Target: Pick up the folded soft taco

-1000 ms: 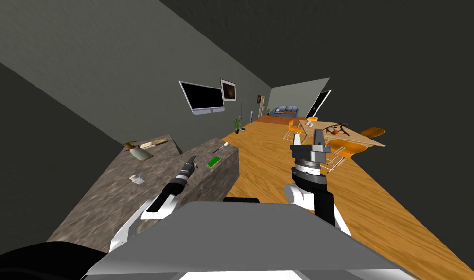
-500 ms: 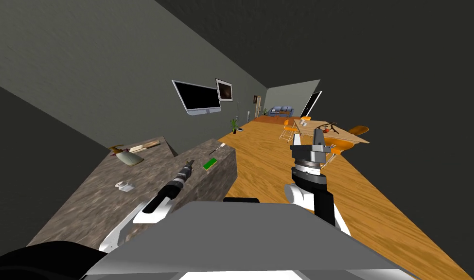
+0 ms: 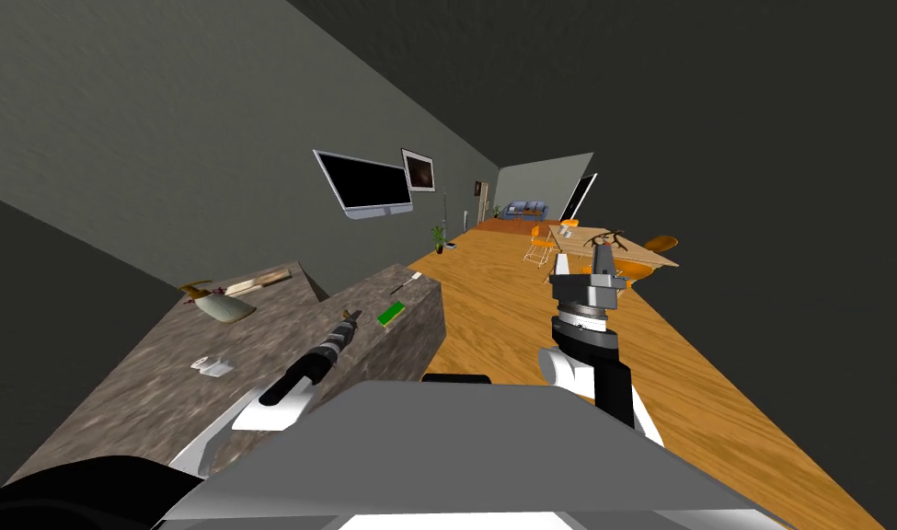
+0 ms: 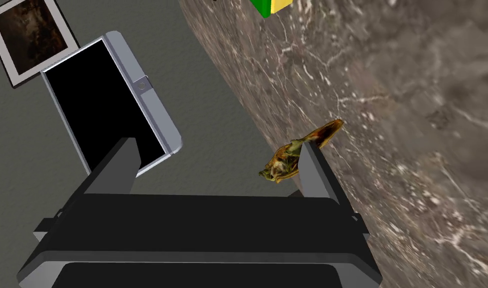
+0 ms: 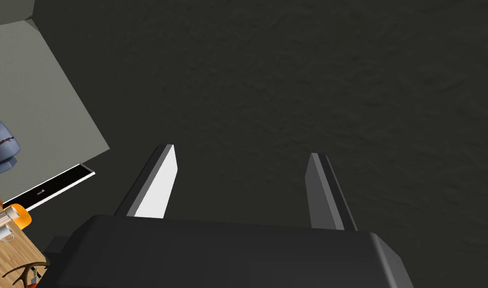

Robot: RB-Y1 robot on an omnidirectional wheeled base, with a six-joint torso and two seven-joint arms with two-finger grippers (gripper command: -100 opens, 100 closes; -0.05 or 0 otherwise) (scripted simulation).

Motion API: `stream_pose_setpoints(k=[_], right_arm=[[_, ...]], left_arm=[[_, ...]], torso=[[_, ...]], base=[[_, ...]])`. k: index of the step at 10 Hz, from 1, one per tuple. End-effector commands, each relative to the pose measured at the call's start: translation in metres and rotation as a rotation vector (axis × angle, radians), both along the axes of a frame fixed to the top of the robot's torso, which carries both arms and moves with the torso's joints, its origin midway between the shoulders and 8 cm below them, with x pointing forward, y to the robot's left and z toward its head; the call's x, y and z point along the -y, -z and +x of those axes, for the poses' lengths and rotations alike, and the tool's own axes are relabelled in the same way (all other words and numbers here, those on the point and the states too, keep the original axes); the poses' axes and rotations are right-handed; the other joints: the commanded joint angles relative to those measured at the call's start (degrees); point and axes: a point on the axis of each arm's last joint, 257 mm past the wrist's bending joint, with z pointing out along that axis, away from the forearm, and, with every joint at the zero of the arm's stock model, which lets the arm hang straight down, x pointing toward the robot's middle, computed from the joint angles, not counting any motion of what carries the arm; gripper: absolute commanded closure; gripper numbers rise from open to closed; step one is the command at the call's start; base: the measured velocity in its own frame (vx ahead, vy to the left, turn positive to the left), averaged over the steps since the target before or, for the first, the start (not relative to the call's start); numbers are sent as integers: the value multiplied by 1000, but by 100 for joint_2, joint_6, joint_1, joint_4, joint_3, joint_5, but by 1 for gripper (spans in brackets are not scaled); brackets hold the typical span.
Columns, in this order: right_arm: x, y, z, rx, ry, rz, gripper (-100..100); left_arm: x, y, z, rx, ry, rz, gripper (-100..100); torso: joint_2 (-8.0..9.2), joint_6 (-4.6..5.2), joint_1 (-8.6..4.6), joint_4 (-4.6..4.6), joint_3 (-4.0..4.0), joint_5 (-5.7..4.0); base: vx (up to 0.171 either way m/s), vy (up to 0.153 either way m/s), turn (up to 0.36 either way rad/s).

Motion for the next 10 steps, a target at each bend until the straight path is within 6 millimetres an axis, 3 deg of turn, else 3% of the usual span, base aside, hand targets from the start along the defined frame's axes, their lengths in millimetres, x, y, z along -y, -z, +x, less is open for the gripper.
stream_pose_setpoints(k=[1,4,5,10], right_arm=[[0,0,0,0,0,0,0],[0,0,0,0,0,0,0],[0,0,0,0,0,0,0],[0,0,0,0,0,0,0]], left_arm=[[-18,11,-9,-67,-23,24,-100],[-50,28,-29,-180,-63,70,-100],[-50,28,-29,-180,-63,70,-100],[-114,45,-68,-382,-138,167,-100]], torso=[[0,0,0,0,0,0],[-4,-1,-1,-1,-3,-1],[-5,0,-3,-1,-3,0],[-4,1,-1,-1,-3,0]], base=[[20,-24,-102],[30,-30,-104],[20,-23,-47],[27,-28,-107]])
